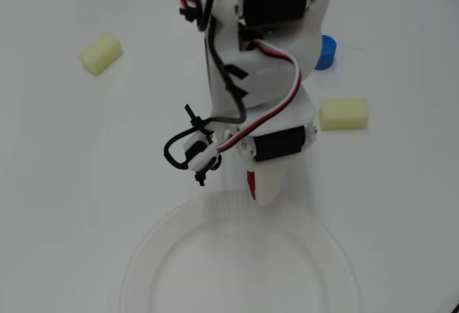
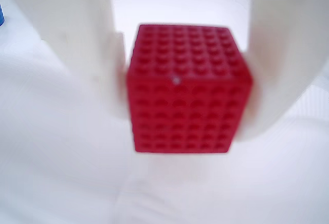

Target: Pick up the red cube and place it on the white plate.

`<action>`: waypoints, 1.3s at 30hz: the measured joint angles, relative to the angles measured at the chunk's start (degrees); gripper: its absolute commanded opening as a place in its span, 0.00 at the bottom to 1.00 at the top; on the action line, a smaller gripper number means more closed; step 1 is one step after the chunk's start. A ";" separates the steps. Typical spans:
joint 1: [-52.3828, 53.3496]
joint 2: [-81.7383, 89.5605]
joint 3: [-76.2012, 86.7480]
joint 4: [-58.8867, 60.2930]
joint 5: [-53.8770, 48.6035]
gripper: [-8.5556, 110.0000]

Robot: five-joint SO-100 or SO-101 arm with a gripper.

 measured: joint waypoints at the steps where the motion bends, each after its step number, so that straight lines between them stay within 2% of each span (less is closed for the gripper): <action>1: 0.53 -0.26 0.26 0.00 0.18 0.07; 9: 2.64 -3.96 0.35 -2.11 1.67 0.09; 16: 2.99 -3.96 0.35 -4.92 4.04 0.26; 20: 2.72 -3.87 0.35 -5.62 5.71 0.31; 26: 2.90 0.44 1.14 -5.10 7.29 0.33; 30: 2.64 2.99 2.29 0.70 7.73 0.32; 39: -0.18 31.90 39.11 2.20 8.44 0.31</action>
